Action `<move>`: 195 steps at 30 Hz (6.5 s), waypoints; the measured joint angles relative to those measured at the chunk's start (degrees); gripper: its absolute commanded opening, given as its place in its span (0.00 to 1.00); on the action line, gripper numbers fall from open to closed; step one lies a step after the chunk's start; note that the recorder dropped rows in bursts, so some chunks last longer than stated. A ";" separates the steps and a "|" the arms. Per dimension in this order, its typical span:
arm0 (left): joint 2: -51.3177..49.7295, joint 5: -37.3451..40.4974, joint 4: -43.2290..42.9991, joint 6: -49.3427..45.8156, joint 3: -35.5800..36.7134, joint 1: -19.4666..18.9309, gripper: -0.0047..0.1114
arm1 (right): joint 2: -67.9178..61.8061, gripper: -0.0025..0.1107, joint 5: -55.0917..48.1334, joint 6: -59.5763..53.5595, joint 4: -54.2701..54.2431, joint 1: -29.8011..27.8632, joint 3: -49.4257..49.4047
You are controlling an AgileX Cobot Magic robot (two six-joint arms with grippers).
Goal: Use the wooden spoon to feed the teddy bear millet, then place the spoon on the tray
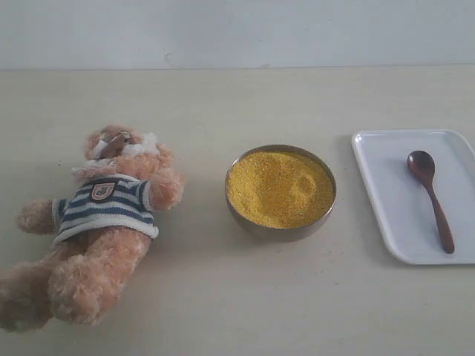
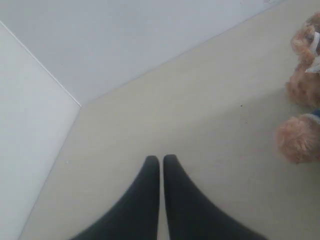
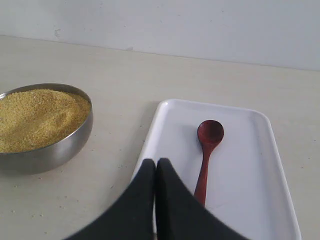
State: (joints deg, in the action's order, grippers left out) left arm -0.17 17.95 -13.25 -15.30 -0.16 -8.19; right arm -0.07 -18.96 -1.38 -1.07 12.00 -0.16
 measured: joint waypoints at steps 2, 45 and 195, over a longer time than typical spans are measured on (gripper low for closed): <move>0.00 0.00 0.00 0.00 0.00 0.00 0.07 | 0.00 0.02 0.00 0.00 0.00 0.00 0.00; 0.00 0.00 0.00 0.00 0.00 0.00 0.07 | 0.00 0.02 13.16 0.00 0.00 0.00 0.00; 0.00 0.00 0.00 0.00 0.00 0.00 0.07 | -97.69 0.02 -28.87 2.35 3.50 -5.56 62.83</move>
State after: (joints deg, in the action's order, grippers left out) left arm -0.17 17.95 -13.25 -15.30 -0.16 -8.19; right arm -97.76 -47.83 0.96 2.43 6.44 62.67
